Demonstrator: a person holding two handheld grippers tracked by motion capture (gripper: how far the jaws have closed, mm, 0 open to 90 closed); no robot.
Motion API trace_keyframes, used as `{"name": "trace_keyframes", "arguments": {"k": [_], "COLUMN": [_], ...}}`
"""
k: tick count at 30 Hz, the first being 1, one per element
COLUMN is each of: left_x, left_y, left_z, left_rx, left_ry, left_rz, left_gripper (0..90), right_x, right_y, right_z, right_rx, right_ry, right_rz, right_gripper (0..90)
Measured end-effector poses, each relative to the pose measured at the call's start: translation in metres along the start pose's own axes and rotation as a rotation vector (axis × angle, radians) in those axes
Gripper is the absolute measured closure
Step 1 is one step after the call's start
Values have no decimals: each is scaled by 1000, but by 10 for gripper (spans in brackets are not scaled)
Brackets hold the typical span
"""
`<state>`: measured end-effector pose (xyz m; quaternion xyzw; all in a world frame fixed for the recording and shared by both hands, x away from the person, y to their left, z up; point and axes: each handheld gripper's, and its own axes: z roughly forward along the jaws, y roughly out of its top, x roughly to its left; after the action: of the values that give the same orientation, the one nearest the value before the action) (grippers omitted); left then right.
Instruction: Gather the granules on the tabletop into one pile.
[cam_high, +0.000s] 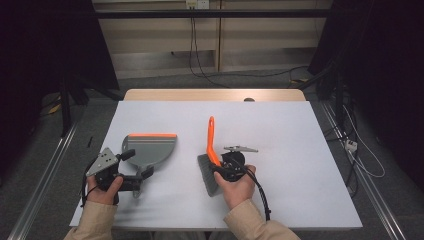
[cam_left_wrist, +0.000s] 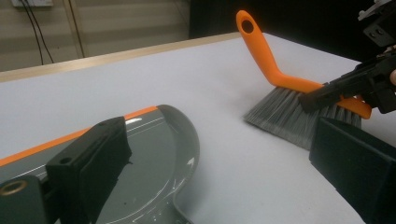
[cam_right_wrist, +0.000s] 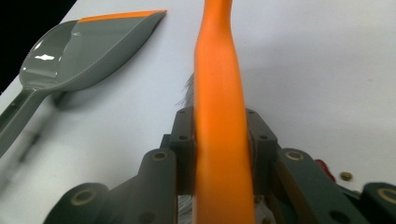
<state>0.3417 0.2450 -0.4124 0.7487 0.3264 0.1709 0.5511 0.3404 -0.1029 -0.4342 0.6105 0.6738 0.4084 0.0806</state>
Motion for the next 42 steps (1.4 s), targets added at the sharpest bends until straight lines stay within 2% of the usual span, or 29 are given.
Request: {"name": "trace_keyframes", "arguments": {"k": [15, 42], "left_x": [-1, -2], "left_y": [0, -1], "left_z": [1, 2], "left_rx": [6, 13], "left_ry": [2, 1], "left_rz": [4, 15], "left_gripper": [47, 47], "right_x": [-13, -29], "right_y": [-2, -2], "right_z": [-10, -21], "right_rx": [-12, -15], "right_ry": [-17, -37], "right_rz": [11, 24], "right_gripper": [704, 704]}}
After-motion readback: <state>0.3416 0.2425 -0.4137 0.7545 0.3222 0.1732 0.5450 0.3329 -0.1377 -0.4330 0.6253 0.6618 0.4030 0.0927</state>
